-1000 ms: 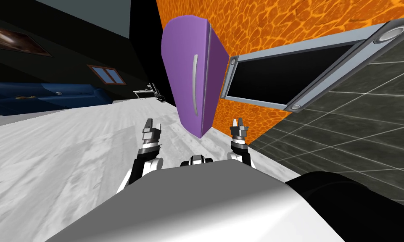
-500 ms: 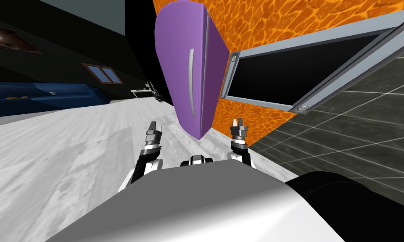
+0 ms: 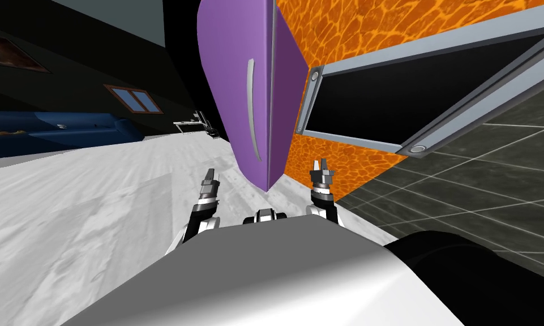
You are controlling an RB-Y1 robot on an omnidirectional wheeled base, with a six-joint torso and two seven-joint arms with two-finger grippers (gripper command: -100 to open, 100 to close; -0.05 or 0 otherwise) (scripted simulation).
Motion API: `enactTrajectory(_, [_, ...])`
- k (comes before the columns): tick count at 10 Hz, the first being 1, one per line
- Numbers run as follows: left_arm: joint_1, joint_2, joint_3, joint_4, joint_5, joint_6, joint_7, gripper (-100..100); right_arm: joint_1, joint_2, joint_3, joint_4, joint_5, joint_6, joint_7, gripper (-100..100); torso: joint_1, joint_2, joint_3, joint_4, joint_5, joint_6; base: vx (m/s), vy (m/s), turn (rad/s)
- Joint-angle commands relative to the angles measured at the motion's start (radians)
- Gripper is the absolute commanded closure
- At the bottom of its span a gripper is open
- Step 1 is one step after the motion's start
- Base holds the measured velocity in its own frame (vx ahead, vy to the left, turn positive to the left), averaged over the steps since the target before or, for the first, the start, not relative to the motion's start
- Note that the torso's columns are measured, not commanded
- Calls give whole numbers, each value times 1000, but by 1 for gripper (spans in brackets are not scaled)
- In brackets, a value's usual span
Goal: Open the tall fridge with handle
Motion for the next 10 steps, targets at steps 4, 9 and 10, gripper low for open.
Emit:
enactTrajectory(4, [-26,9,7,177,-41,-116,-33,-100,0,0,0,0,0,0,0,0,-1,2,1,0,0,0,175,-92,-13])
enactTrajectory(9, [-37,13,9,289,-65,-183,-52,-100,0,0,0,0,0,0,0,0,0,1,0,0,0,0,114,-53,-8])
enactTrajectory(10, [-41,13,10,320,-73,-205,-58,-100,0,0,0,0,0,0,0,0,0,2,1,0,0,0,129,-61,-17])
